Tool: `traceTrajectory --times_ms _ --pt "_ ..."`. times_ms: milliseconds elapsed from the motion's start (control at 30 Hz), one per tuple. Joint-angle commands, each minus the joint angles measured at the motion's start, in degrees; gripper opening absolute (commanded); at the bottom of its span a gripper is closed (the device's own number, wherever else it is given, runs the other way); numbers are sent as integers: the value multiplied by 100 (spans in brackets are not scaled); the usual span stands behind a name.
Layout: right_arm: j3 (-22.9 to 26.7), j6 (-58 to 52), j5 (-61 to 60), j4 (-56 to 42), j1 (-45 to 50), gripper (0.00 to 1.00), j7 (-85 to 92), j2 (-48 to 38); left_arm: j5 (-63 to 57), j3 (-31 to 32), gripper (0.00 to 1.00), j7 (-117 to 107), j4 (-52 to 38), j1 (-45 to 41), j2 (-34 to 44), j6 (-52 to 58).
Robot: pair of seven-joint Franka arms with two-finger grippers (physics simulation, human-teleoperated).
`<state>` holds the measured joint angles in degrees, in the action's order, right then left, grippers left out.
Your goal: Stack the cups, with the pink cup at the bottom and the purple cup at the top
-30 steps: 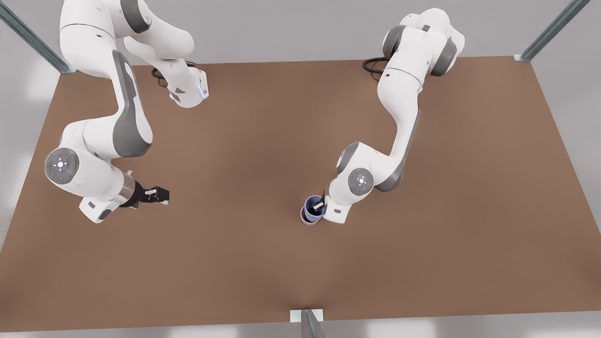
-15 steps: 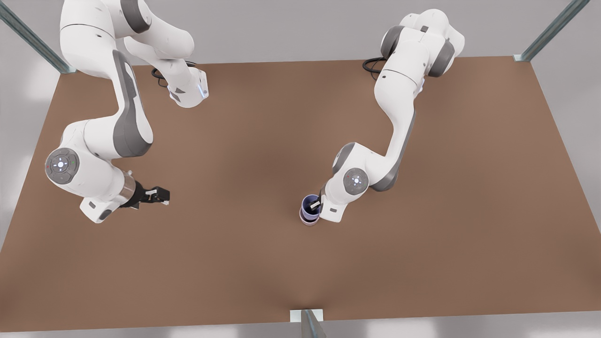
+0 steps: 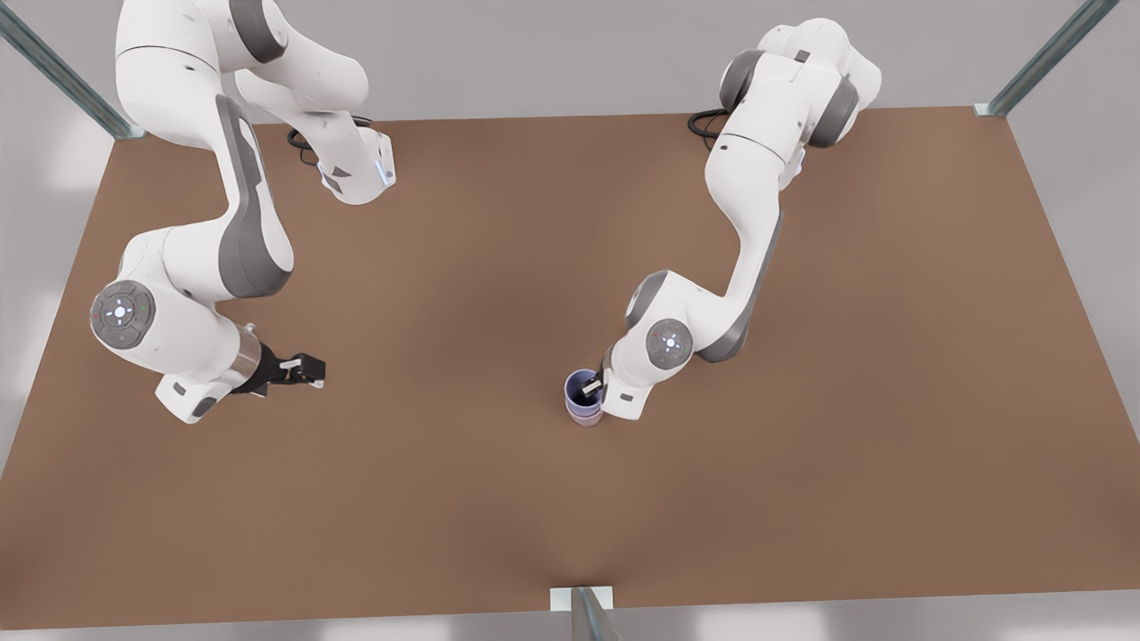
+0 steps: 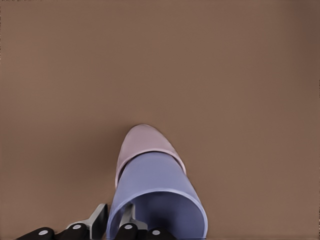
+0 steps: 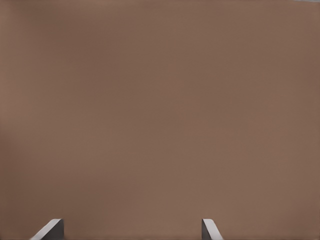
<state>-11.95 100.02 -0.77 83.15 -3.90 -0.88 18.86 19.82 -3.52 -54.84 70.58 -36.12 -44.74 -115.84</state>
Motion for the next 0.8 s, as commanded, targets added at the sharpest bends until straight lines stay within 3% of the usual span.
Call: traceTrajectory --times_ms 0,33,767 --pt "0 0 -2 0 3 100 0 4 -4 0 83 0 0 0 1 0" --pt "0 18 6 0 3 100 9 4 -4 0 100 9 0 0 1 0" --pt "0 -26 -2 0 12 100 149 4 -4 0 100 26 0 44 62 97"
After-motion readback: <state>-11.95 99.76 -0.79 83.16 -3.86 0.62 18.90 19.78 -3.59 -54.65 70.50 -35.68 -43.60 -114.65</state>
